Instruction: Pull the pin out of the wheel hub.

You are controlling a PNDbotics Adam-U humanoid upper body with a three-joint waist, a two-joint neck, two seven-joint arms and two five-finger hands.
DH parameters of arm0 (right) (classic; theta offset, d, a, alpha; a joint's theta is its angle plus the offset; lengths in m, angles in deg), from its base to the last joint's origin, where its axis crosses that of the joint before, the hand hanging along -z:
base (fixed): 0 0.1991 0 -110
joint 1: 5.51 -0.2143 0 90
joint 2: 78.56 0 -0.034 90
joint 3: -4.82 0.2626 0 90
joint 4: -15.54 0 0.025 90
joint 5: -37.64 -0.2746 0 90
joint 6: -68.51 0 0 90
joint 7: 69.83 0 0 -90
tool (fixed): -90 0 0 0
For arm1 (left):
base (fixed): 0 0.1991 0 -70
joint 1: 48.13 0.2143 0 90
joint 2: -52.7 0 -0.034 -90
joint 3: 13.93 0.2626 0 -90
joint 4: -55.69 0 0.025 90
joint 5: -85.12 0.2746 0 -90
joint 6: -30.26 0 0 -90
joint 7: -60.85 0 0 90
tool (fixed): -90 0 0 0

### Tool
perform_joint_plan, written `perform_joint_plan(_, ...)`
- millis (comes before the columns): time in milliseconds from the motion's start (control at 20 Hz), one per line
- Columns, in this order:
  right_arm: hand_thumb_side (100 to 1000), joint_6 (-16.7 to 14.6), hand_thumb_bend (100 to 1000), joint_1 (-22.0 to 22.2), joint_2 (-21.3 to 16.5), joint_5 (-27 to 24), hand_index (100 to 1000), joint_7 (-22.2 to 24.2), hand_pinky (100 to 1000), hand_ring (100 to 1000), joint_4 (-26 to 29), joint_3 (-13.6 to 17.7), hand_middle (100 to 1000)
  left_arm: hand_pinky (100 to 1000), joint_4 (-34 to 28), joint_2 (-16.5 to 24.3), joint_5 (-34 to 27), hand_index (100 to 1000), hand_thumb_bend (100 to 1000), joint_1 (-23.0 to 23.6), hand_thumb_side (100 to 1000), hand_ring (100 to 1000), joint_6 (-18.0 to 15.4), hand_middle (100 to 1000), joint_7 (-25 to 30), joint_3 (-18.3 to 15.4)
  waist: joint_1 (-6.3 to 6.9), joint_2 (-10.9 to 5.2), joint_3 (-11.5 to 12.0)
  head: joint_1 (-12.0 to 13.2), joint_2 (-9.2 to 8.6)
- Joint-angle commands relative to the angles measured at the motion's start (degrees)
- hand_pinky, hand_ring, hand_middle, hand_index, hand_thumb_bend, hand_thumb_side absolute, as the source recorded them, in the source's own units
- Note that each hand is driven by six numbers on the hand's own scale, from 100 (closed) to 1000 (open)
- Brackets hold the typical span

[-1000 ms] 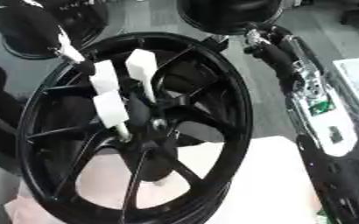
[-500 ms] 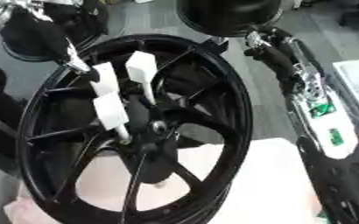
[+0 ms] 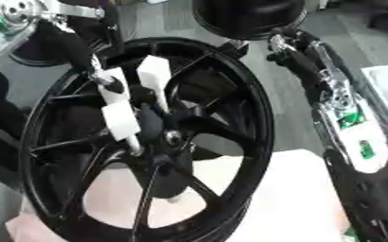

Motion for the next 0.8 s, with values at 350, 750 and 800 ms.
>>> perform_joint_plan(350,500,-0.08,130,-0.77,-0.68,0.37,808,0.18,837,677,0.35,0.0,624,910,1.25,0.17,1.33,678,563,-0.95,334,784,6.37,668,6.39,0.22,-0.26,-1.74,-0.03,0.61,-0.7)
perform_joint_plan(750,503,-0.11,126,-0.55,-0.92,0.56,808,0.19,837,678,0.24,-0.01,625,909,-0.33,2.53,-0.24,674,536,-0.36,316,783,5.41,667,6.39,1.17,-0.09,-1.82,0.28,0.59,-0.74)
perform_joint_plan(800,503,-0.12,126,-0.52,-0.95,0.57,808,0.19,837,678,0.22,-0.01,625,909,-0.54,2.76,-0.42,674,530,-0.28,311,783,5.37,667,6.39,1.29,-0.09,-1.83,0.31,0.62,-0.78)
